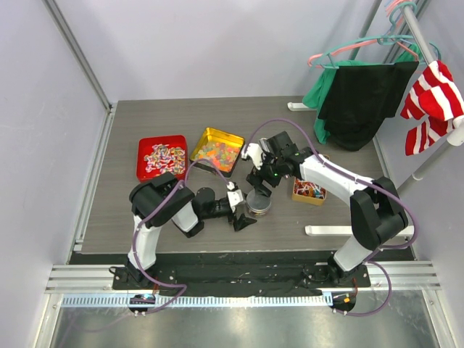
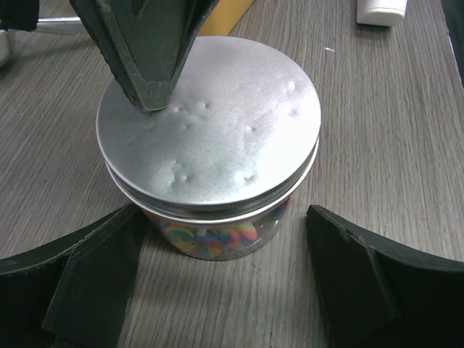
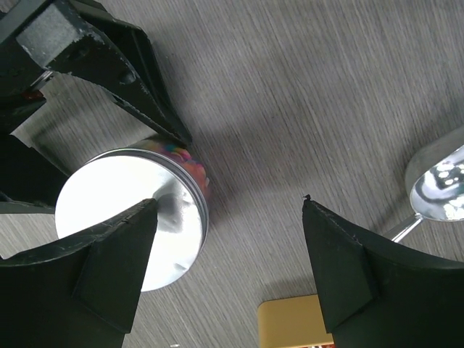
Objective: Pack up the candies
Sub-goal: Screw the bottle lid onto the packing bottle.
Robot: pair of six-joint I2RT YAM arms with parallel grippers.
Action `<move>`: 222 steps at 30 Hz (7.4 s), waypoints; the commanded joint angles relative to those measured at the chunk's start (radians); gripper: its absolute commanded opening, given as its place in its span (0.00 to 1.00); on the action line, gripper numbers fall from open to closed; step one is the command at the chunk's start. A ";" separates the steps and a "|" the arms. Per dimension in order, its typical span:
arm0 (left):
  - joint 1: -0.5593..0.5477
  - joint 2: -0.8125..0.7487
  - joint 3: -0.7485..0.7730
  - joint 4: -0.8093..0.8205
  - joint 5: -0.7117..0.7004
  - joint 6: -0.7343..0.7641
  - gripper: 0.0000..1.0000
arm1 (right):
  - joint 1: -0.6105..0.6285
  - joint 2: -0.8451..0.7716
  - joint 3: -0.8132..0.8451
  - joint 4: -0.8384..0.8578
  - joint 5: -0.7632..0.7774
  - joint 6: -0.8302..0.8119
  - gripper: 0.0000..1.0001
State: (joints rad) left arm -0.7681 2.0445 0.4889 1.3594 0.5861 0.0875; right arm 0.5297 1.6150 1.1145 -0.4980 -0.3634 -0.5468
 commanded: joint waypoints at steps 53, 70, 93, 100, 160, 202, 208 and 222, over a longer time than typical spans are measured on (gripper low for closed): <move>-0.066 0.039 0.054 0.188 -0.109 0.080 0.17 | -0.045 0.029 0.076 -0.231 -0.229 -0.031 0.21; -0.062 0.033 0.056 0.188 -0.121 0.064 0.09 | -0.051 0.006 -0.015 -0.310 -0.180 -0.073 0.15; -0.060 0.033 0.057 0.188 -0.120 0.060 0.00 | -0.066 -0.090 0.027 -0.310 -0.155 -0.048 0.15; -0.060 0.034 0.059 0.188 -0.118 0.061 0.00 | -0.065 0.023 0.195 -0.297 -0.187 -0.048 0.15; -0.060 0.036 0.060 0.188 -0.124 0.057 0.00 | -0.085 -0.122 -0.010 -0.393 -0.192 -0.094 0.16; -0.057 0.034 0.060 0.188 -0.123 0.052 0.00 | -0.045 0.186 0.186 -0.313 -0.286 -0.068 0.20; -0.057 0.031 0.060 0.188 -0.126 0.047 0.00 | -0.051 0.117 0.111 -0.318 -0.249 -0.073 0.18; -0.056 0.032 0.060 0.188 -0.131 0.049 0.00 | -0.117 -0.004 -0.042 -0.352 -0.230 -0.097 0.16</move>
State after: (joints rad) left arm -0.8375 2.0647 0.5404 1.3457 0.5121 0.1051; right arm 0.4091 1.6405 1.1290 -0.7399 -0.6182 -0.6231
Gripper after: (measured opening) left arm 0.810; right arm 0.169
